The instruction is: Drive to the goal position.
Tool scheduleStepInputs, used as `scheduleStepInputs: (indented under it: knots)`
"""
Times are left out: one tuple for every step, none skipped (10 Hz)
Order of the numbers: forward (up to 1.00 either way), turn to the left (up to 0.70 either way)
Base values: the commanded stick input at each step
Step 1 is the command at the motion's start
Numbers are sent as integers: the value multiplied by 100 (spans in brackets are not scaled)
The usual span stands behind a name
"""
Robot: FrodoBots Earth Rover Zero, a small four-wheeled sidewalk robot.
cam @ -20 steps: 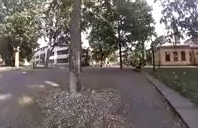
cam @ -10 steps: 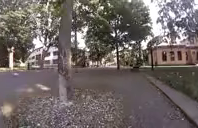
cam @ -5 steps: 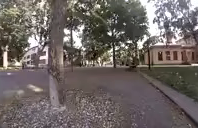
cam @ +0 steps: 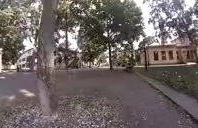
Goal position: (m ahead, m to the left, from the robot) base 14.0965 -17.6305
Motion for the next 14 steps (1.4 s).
scheduleStepInputs:
  knots:
    - [44,-27]
    - [44,-27]
    - [44,-27]
    - [44,-27]
    - [44,-14]
    - [44,1]
    - [44,2]
    - [44,2]
    - [44,2]
    - [44,2]
    - [44,2]
    - [44,2]
    - [44,2]
    - [44,2]
